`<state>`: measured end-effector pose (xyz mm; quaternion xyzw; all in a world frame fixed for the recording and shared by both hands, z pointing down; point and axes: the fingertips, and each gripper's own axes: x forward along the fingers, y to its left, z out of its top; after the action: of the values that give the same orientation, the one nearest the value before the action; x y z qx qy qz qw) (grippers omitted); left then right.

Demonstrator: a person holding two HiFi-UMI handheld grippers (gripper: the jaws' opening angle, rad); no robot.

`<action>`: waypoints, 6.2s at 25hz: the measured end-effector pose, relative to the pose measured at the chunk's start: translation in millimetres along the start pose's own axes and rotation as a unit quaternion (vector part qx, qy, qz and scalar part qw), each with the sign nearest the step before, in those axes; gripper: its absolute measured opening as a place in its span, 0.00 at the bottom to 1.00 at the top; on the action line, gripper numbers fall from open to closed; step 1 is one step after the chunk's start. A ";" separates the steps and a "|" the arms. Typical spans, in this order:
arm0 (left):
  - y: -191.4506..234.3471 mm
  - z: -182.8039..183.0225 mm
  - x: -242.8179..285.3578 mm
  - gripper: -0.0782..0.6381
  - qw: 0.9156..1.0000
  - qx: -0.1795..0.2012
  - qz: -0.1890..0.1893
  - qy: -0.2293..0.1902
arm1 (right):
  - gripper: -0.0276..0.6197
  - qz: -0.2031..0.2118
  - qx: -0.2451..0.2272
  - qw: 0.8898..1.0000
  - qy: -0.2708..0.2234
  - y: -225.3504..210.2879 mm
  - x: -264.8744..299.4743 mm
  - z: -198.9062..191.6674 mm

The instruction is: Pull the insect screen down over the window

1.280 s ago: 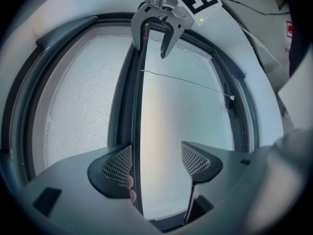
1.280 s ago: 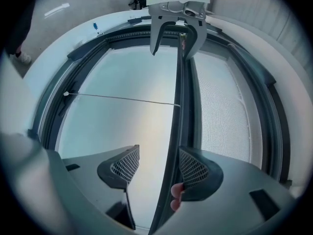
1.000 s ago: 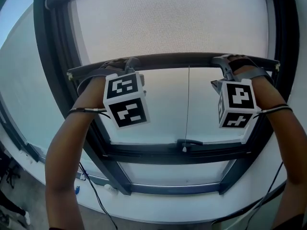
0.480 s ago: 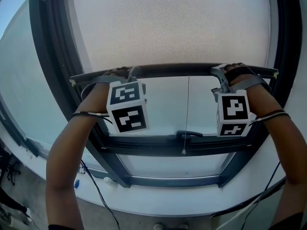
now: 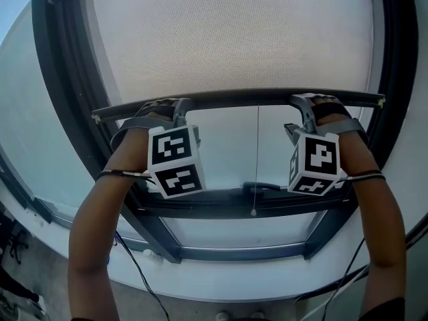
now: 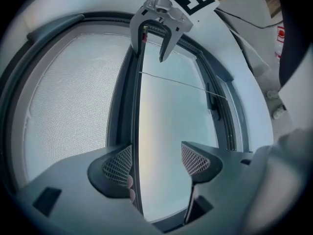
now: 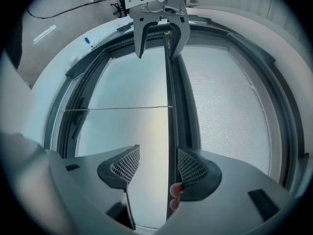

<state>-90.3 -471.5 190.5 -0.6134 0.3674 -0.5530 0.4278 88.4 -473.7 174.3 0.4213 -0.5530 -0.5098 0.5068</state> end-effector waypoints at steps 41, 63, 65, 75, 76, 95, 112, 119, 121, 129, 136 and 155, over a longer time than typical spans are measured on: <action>-122.0 5.0 48.4 0.55 0.999 -0.037 -0.005 -0.017 | 0.42 0.005 0.008 1.000 0.017 134.0 17.1 2.8; -178.5 6.4 62.0 0.53 0.997 -0.048 -0.063 -0.011 | 0.42 0.082 -0.001 0.997 0.013 194.9 17.2 4.4; -197.4 4.9 69.7 0.53 0.996 -0.050 -0.069 -0.009 | 0.42 0.096 0.004 0.995 0.008 215.9 19.6 6.2; -219.8 6.6 78.1 0.53 0.990 -0.092 -0.099 -0.027 | 0.42 0.115 0.010 0.993 0.019 240.3 23.2 6.5; -225.4 6.5 79.7 0.53 0.990 -0.089 -0.106 -0.025 | 0.42 0.122 0.012 0.992 0.020 245.8 23.8 6.8; -284.6 6.5 97.4 0.53 0.989 -0.075 -0.129 -0.013 | 0.42 0.166 0.030 0.985 0.024 310.1 24.9 10.1; -340.9 6.2 110.4 0.53 0.986 -0.042 -0.160 0.020 | 0.42 0.213 0.063 0.975 0.020 361.0 25.2 18.1; -348.0 5.1 109.7 0.53 0.986 -0.041 -0.163 0.014 | 0.42 0.228 0.064 0.971 0.021 365.8 20.6 20.5; -348.9 4.8 112.6 0.53 0.986 -0.039 -0.159 0.018 | 0.42 0.224 0.057 0.973 0.027 368.9 23.6 18.5; -347.1 6.8 116.8 0.53 0.989 -0.047 -0.142 0.015 | 0.42 0.214 0.055 0.975 0.027 367.5 28.1 16.2; -345.6 5.9 115.2 0.53 0.989 -0.033 -0.140 0.023 | 0.42 0.209 0.050 0.976 0.025 366.0 26.4 16.4; -348.9 8.7 120.0 0.53 0.994 -0.050 -0.091 0.025 | 0.42 0.186 0.057 0.980 0.028 368.7 27.5 17.9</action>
<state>-75.2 -454.4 558.9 -0.6508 0.3474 -0.5861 0.3350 85.9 -452.1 543.8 0.3535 -0.6354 -0.3618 0.5834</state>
